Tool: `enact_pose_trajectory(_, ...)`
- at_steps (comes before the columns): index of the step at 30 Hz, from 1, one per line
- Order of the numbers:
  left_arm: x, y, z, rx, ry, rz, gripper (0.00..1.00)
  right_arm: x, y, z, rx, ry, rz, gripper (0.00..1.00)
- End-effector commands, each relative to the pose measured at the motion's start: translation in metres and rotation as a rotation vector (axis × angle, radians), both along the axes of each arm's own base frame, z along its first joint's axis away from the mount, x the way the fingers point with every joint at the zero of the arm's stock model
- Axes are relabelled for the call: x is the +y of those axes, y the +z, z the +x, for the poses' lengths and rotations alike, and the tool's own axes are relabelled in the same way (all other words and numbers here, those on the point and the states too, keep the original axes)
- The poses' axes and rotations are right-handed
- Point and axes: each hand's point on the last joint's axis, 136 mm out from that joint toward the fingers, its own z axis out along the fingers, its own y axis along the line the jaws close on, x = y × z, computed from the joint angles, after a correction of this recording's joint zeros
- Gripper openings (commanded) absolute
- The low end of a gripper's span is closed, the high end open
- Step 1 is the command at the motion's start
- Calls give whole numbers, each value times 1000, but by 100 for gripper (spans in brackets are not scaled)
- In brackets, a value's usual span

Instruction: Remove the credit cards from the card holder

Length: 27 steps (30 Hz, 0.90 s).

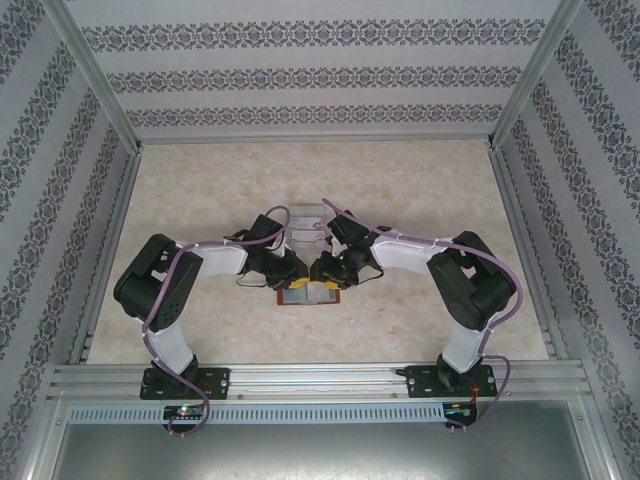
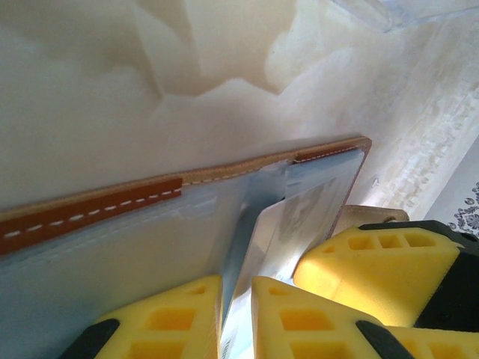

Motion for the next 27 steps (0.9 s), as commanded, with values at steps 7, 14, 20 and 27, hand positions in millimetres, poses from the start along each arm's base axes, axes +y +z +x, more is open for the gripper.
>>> enact_pose_trajectory(7,-18,-5,-7,0,-57,-15,18,-6,-1,-2,-2,-6,-14,43)
enact_pose_trajectory(14,-5,-10,-11,-7,-98,107,17,-5,1,-3,-4,-5,-12,43)
enact_pose_trajectory(20,-12,-6,-11,-32,-132,104,18,-4,1,-3,-3,-4,-11,43)
enact_pose_trajectory(27,-28,-1,-10,-38,-124,-3,15,-4,0,-3,0,-3,-9,43)
